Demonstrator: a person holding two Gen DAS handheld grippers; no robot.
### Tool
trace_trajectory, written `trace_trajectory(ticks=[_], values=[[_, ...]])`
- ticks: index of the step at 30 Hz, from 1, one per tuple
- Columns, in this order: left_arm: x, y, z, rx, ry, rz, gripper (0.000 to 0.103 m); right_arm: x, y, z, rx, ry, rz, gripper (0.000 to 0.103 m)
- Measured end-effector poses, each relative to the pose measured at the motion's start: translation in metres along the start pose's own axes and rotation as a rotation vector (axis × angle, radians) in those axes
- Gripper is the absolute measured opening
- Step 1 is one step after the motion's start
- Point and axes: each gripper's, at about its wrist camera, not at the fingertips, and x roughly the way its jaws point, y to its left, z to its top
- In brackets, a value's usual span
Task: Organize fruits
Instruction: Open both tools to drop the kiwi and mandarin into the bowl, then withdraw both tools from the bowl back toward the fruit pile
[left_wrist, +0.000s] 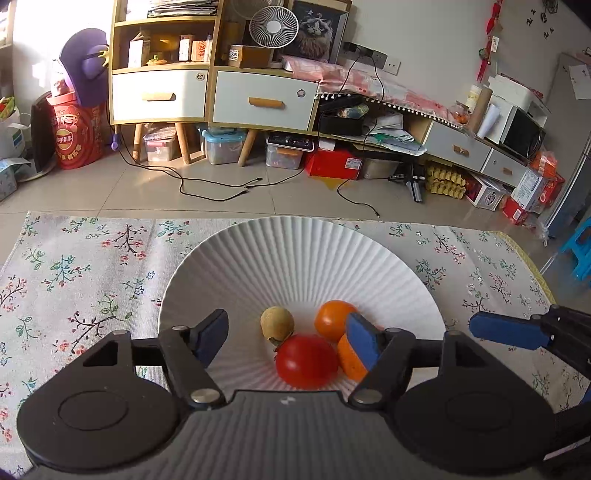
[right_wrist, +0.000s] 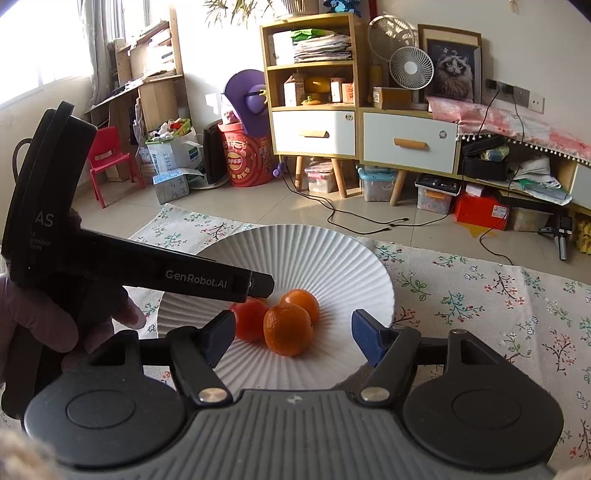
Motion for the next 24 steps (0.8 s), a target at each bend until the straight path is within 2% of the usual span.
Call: trace_trajectory(ticks=[2,13,24], values=[[-0.006,-0.002,-0.005,0.006,-0.010,0.002,0.077,-0.007,-0.002,-0.002,0.009,-0.003,-0.005,0.072],[-0.045,-0.011,-0.027,0.025,-0.041,0.026,0.092,-0.041,-0.013,-0.016,0.077,0.034,-0.006,0.086],[-0.076,-0.017,-0.059,0.000,-0.020,0.090,0.097,-0.060,-0.006,-0.031,0.039,0.052,-0.025,0.095]])
